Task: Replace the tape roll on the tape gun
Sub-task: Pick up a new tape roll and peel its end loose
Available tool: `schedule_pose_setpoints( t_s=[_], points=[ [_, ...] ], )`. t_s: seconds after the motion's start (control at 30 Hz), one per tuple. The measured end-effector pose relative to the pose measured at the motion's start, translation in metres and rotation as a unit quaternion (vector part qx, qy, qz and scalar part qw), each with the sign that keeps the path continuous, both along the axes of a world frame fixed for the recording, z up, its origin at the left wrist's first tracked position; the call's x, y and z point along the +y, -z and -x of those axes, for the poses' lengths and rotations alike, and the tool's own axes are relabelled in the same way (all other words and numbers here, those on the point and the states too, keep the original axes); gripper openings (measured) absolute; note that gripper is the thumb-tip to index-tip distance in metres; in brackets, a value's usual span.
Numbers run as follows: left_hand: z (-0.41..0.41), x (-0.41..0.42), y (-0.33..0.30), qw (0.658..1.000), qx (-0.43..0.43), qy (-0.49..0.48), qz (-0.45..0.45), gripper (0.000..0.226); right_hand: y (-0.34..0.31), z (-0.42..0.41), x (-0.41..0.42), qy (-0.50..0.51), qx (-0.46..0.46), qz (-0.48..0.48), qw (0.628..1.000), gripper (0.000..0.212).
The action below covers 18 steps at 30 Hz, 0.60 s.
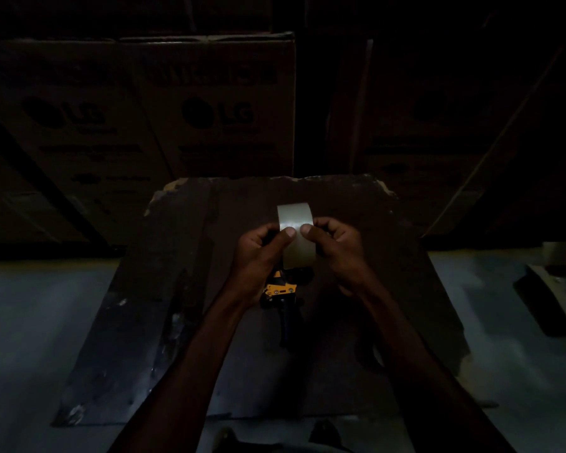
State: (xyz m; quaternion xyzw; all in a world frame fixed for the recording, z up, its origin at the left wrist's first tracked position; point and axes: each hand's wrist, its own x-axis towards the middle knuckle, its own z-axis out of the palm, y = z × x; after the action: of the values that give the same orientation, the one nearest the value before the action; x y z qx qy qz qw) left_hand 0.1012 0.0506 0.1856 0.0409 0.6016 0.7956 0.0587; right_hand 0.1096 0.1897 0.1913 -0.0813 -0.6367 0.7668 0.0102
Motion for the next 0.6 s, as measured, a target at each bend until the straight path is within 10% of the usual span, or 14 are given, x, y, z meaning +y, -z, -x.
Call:
schedule_pose_setpoints(
  t_s=[0.6],
  points=[
    [0.011, 0.001, -0.006, 0.999, -0.042, -0.008, 0.013, 0.023, -0.008, 0.001, 0.001, 0.008, 0.013, -0.055, 0.998, 0.013]
  ],
)
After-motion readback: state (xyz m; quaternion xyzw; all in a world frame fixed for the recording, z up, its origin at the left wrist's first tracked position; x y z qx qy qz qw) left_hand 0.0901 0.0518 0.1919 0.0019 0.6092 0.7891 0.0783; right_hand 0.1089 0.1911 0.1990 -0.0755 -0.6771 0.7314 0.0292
